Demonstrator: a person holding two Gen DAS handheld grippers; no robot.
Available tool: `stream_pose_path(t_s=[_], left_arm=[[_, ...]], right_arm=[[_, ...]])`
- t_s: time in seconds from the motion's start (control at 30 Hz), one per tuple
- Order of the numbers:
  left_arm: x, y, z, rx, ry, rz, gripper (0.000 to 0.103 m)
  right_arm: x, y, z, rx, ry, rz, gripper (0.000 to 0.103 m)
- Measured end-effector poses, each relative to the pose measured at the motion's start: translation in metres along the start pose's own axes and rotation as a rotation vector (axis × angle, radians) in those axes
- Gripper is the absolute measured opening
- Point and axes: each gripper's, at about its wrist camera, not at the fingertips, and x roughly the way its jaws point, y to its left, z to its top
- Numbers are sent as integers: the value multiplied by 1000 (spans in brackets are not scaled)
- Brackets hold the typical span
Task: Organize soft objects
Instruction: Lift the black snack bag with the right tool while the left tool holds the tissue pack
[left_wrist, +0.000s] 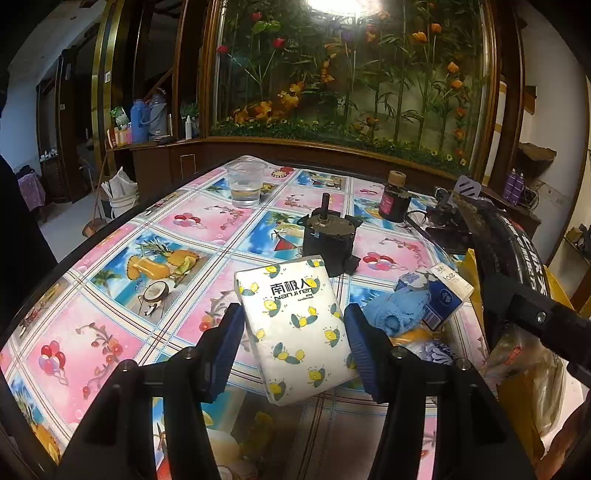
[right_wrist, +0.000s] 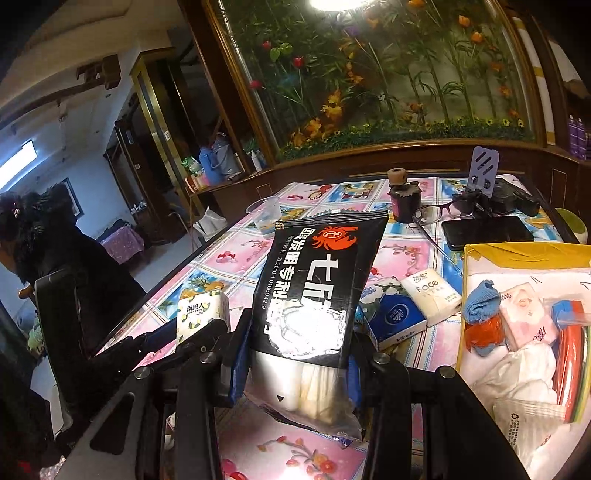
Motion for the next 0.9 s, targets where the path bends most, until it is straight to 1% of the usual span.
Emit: stream_pose_path(t_s=[0.33,0.9], left_arm=[[-2,-6,-4,35,-10,15,55],[-8,-18,-6,91,-54,60,55]], right_arm=[[-1,-5,-2,20,1,5,45],[-14,-11,-2,49,-20,11,45]])
